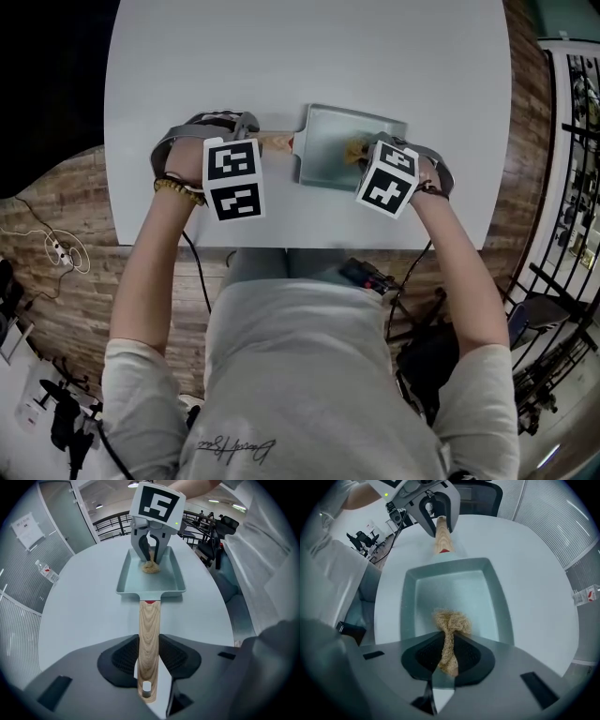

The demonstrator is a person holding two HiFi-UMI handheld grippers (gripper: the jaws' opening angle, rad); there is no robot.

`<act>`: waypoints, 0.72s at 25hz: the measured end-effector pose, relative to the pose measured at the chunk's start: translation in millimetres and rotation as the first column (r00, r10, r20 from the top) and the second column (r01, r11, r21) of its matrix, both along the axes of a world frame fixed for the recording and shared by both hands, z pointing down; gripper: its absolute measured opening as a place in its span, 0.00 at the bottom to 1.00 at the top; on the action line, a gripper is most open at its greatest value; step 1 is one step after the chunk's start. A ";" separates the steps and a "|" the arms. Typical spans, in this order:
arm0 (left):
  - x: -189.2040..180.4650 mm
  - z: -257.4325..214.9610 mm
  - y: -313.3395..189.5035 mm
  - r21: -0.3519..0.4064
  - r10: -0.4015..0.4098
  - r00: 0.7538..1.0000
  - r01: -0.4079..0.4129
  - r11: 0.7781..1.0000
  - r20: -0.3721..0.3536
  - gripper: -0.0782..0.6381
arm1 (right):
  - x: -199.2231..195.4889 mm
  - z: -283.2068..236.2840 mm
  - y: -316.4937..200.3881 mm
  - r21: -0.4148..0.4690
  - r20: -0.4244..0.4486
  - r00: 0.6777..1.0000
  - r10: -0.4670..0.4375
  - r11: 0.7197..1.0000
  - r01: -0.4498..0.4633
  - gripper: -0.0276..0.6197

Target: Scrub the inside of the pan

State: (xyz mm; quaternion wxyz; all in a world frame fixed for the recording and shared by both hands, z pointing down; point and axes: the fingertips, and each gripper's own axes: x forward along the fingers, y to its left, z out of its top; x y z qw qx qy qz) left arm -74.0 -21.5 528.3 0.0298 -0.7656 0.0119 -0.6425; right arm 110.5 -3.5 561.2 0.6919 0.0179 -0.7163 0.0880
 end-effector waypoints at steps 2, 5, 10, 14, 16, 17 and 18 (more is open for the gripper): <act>0.2 0.5 -1.3 0.002 0.000 1.000 0.000 1.000 0.000 0.30 | 0.4 -0.1 10.7 -0.026 0.006 1.000 0.006 1.000 -0.006 0.15; 1.1 0.5 -2.2 0.004 0.002 1.000 -0.002 1.000 -0.001 0.30 | 1.8 -0.9 26.4 -0.062 0.014 1.000 0.014 0.998 -0.013 0.15; 0.4 0.9 -0.9 0.006 0.004 1.000 -0.004 1.000 -0.001 0.30 | 1.6 -1.0 44.0 -0.082 0.024 1.000 0.003 0.997 -0.001 0.15; 0.5 1.9 -1.0 0.005 0.021 1.000 -0.021 1.000 0.008 0.30 | 1.4 -0.4 44.4 -0.086 0.031 0.999 0.009 0.996 -0.006 0.15; 1.0 1.9 0.0 0.002 0.036 0.999 -0.036 0.999 0.013 0.30 | 2.1 -0.8 44.3 -0.091 0.040 0.999 0.015 0.996 -0.011 0.15; 1.0 1.7 0.1 0.001 0.042 0.999 -0.043 0.999 0.015 0.30 | 2.6 -1.1 42.9 -0.091 0.043 0.999 0.014 0.996 -0.010 0.15; 0.9 1.4 0.0 0.001 0.047 0.999 -0.047 0.999 0.018 0.30 | 3.1 -1.2 40.3 -0.087 0.043 0.999 0.009 0.996 -0.005 0.15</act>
